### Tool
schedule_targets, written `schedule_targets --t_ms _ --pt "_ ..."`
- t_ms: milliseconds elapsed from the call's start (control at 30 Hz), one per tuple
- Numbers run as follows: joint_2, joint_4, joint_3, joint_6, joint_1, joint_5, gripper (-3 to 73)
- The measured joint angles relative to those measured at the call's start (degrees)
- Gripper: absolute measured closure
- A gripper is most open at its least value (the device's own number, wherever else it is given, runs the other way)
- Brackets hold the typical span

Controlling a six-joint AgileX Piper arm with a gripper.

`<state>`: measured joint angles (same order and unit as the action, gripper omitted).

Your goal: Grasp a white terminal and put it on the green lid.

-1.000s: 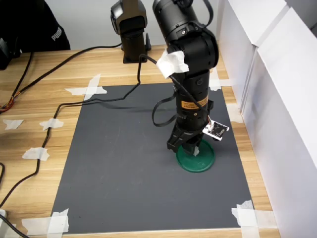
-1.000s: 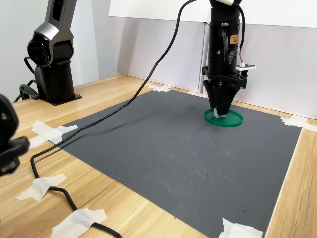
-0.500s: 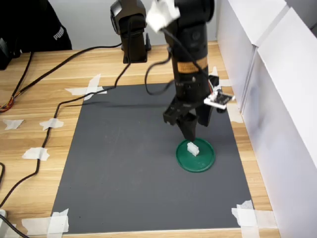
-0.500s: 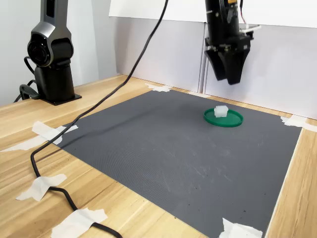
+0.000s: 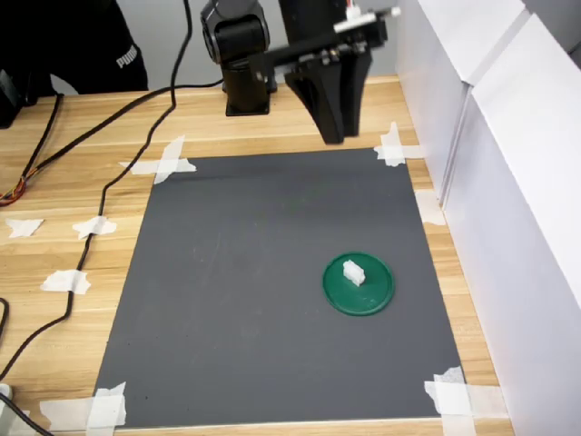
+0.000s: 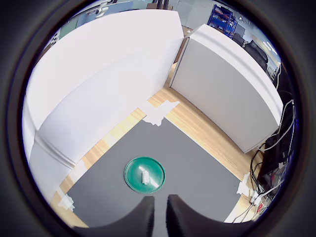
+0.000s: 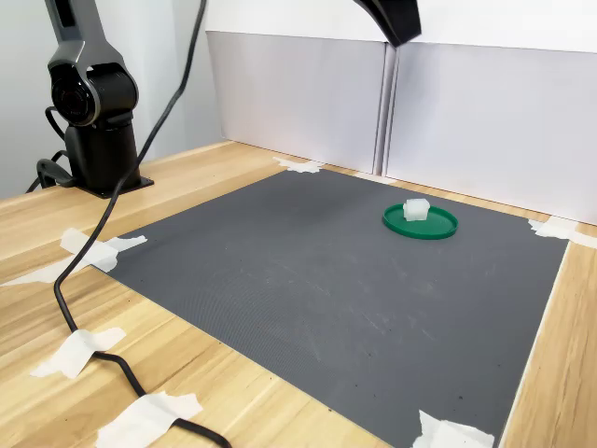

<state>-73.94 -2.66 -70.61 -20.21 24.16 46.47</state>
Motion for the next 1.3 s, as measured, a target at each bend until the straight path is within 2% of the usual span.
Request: schedule_targets --t_ms 67,200,433,633,733,933,1100,1300 --pt "4.03 -0.10 2.59 0.00 0.00 -0.11 69.3" --pt "11.48 0.80 7.33 -0.05 -1.95 -0.23 70.8" --pt "24.13 2.66 15.80 -0.76 -13.82 -6.87 71.1" --pt "34.23 6.52 24.42 -0.59 -21.08 -15.09 71.1" --pt "39.32 8.16 29.81 0.13 -23.04 -17.54 71.1" --pt "50.94 9.57 38.75 0.38 -26.09 -17.67 71.1" --pt "57.80 13.25 44.32 0.38 -26.43 -17.67 71.1" --pt "62.19 14.11 51.34 0.40 -26.43 -17.57 71.1"
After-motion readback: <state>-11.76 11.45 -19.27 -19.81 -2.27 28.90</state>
